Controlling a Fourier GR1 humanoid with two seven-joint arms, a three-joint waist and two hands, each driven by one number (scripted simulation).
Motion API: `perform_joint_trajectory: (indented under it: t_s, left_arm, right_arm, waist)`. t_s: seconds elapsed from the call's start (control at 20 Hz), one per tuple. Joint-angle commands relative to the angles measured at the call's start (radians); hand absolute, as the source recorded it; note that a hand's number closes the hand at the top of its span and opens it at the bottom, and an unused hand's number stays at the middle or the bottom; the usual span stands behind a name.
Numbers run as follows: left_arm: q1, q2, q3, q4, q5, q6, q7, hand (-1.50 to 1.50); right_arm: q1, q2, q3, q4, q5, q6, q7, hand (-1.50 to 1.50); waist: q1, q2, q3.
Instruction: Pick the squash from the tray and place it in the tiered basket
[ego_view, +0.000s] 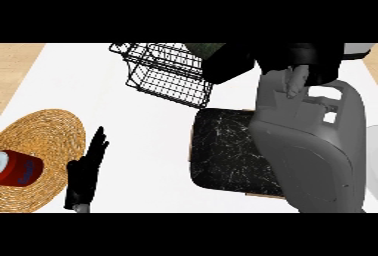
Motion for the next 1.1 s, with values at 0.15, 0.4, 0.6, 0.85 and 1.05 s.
perform_joint_trajectory:
  t_s: [0.15,0.4,0.6,0.85,1.05]
  left_arm:
    - [-0.016,-0.022,-0.003,0.042,-0.009,0.005,0.000,0.00]
    - [-0.004,0.002,0.010,0.037,-0.005,-0.017,-0.004,0.00]
    - [0.023,-0.040,-0.024,0.013,-0.028,0.014,-0.003,0.00]
    - [-0.005,-0.031,-0.037,-0.019,-0.041,0.005,0.050,0.00]
    - [0.019,-0.052,-0.035,-0.008,-0.044,0.022,0.021,0.00]
  right_arm:
    - [-0.129,0.005,-0.079,0.304,-0.008,-0.150,-0.019,1.50]
    - [-0.139,-0.017,-0.119,0.499,-0.013,-0.214,-0.199,1.50]
    - [-0.224,0.005,-0.094,0.694,-0.008,-0.288,-0.224,1.50]
    - [-0.232,0.006,-0.049,0.889,-0.037,-0.445,-0.259,1.50]
    - [-0.308,0.006,-0.116,1.029,-0.031,-0.493,-0.292,1.50]
  waist:
    - [0.005,0.007,-0.003]
    - [0.006,0.008,-0.003]
    - [0.016,0.009,-0.003]
    - [0.025,0.011,-0.003]
    - [0.023,0.011,-0.003]
